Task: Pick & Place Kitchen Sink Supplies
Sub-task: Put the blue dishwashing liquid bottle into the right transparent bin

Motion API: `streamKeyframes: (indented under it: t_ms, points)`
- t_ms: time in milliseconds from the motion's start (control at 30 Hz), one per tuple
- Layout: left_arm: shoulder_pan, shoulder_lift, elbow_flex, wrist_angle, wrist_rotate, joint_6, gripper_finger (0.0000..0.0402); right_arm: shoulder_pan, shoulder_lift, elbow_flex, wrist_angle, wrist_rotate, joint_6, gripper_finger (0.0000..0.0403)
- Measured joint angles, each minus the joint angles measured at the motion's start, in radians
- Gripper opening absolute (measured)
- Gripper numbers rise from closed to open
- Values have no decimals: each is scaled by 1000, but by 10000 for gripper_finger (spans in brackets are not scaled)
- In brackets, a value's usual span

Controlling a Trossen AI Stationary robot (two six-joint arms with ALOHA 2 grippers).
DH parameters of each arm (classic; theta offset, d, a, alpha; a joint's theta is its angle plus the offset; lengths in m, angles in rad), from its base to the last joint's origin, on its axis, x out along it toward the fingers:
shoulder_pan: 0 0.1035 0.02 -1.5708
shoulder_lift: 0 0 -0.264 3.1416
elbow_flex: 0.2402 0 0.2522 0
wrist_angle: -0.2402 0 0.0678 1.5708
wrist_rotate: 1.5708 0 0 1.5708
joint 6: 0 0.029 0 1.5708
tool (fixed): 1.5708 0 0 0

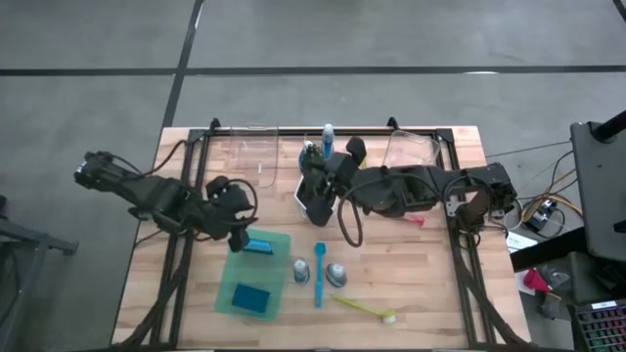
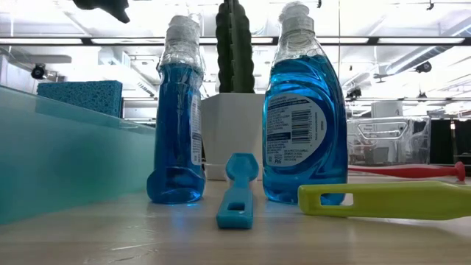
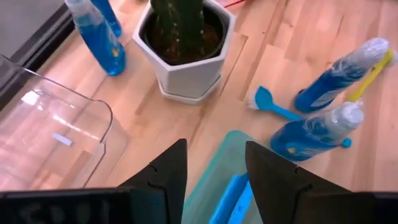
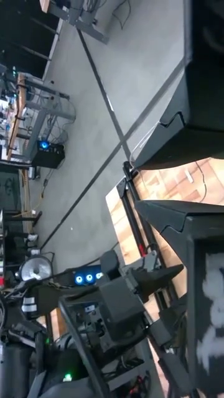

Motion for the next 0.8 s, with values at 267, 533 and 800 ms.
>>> streamKeyframes:
  t_ms: [267, 533, 800]
  points:
    - [3, -41, 1, 93, -82, -20, 154, -1, -31, 0, -2, 0, 2, 91]
    - [7, -63, 2, 345, -77, 158, 154, 1, -90, 0, -216, -162, 201, 80]
    - [38, -70, 2, 528, -114, 352, 154, 12, -76, -3, -557, -533, 552, 89]
